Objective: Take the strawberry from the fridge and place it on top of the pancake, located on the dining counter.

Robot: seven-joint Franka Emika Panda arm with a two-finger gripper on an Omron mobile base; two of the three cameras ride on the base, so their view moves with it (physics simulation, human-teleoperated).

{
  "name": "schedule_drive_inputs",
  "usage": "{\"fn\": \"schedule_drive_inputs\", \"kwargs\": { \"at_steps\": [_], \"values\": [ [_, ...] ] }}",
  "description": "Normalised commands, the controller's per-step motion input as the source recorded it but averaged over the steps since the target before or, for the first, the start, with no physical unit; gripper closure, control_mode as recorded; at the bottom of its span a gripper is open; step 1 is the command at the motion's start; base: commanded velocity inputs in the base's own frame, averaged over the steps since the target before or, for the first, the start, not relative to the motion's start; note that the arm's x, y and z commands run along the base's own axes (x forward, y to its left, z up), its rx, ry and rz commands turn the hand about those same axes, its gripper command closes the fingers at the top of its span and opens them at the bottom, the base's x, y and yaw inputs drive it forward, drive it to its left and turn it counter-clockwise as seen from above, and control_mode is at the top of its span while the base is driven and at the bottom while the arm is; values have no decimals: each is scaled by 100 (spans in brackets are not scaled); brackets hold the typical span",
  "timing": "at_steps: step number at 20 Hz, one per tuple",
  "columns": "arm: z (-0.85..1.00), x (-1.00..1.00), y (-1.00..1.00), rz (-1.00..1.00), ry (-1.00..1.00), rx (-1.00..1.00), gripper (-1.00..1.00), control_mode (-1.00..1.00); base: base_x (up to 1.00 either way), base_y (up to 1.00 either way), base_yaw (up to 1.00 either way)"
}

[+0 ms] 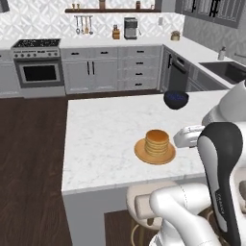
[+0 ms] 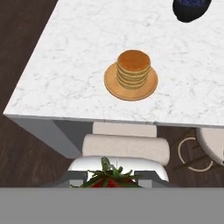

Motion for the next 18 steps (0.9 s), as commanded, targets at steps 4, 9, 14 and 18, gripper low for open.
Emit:
{"fn": "schedule_drive_inputs", "kwargs": {
  "at_steps": [4,9,14,18],
  "values": [
    [0,25,-3,-2,5,0,100,-100,75,-2,-12],
    [-4,99,-34,-4,18,0,100,-100,0,0,0],
    [-31,74,-38,0,4,0,100,-100,0,0,0],
    [-54,56,-9,0,0,0,100,-100,0,0,0]
  ]
}}
